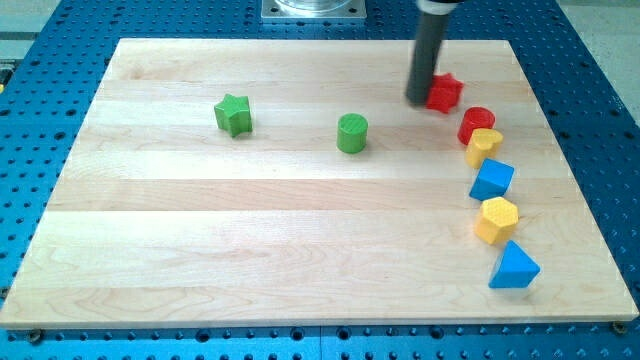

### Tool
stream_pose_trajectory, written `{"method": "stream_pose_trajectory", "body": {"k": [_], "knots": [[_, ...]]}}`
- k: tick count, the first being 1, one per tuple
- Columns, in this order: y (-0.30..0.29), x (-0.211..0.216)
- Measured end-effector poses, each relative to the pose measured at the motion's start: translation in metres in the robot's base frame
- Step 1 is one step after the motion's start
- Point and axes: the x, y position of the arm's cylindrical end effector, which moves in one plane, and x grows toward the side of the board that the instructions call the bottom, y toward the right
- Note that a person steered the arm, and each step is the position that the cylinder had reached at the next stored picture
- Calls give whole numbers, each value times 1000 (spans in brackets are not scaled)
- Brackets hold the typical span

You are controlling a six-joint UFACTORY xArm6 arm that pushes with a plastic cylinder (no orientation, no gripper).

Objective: Push the red star on top of the red circle

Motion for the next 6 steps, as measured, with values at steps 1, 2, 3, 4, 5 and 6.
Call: {"method": "stream_pose_trajectory", "body": {"k": [1, 2, 3, 4, 5, 6], "knots": [[41, 4], [52, -42], [150, -69], [153, -34], [119, -27], [93, -19]]}}
